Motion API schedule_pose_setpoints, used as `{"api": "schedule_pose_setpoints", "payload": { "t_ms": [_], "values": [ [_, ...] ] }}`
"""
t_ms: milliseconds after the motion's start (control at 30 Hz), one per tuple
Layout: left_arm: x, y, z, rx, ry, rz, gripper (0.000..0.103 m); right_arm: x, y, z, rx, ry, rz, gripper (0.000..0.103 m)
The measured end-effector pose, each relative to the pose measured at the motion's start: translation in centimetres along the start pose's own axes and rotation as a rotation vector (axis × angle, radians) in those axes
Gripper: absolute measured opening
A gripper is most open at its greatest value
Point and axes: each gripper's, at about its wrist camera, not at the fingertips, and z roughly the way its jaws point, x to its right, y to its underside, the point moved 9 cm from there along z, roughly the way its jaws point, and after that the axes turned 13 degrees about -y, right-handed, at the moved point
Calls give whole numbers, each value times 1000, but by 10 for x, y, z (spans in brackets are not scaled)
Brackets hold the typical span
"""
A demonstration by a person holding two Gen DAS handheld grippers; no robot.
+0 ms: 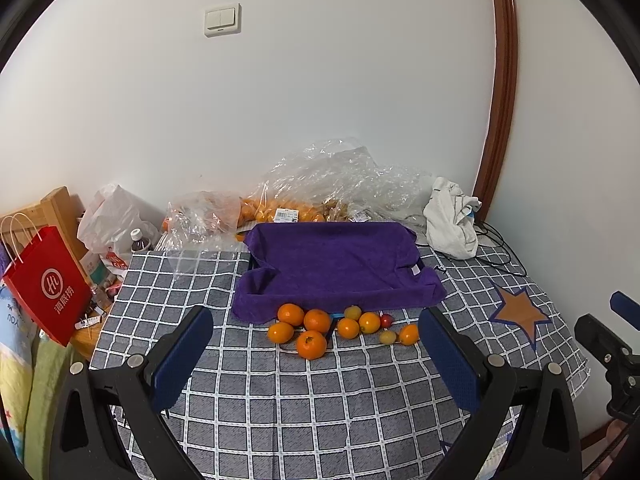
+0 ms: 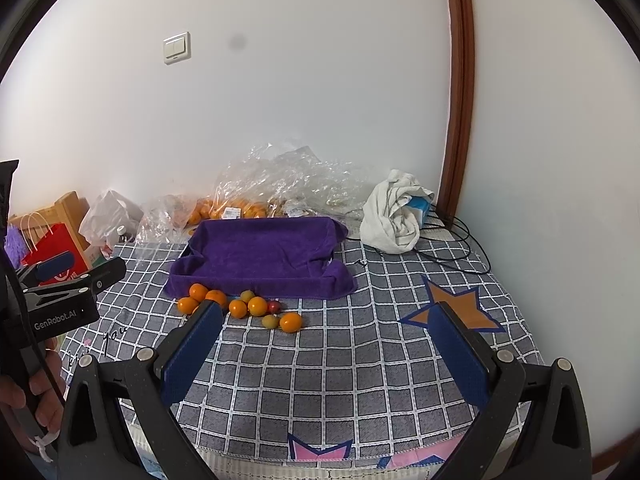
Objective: Organize fruits
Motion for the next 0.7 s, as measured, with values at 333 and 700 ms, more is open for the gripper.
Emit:
{"api": "schedule_pose_setpoints", "payload": {
  "t_ms": [333, 700],
  "values": [
    [-7, 2, 10, -6, -2, -2, 103, -3, 2, 9, 5, -2, 1, 101],
    [-20, 22, 54, -74, 18, -30, 103, -4, 16, 55, -40, -5, 1, 101]
  ]
}}
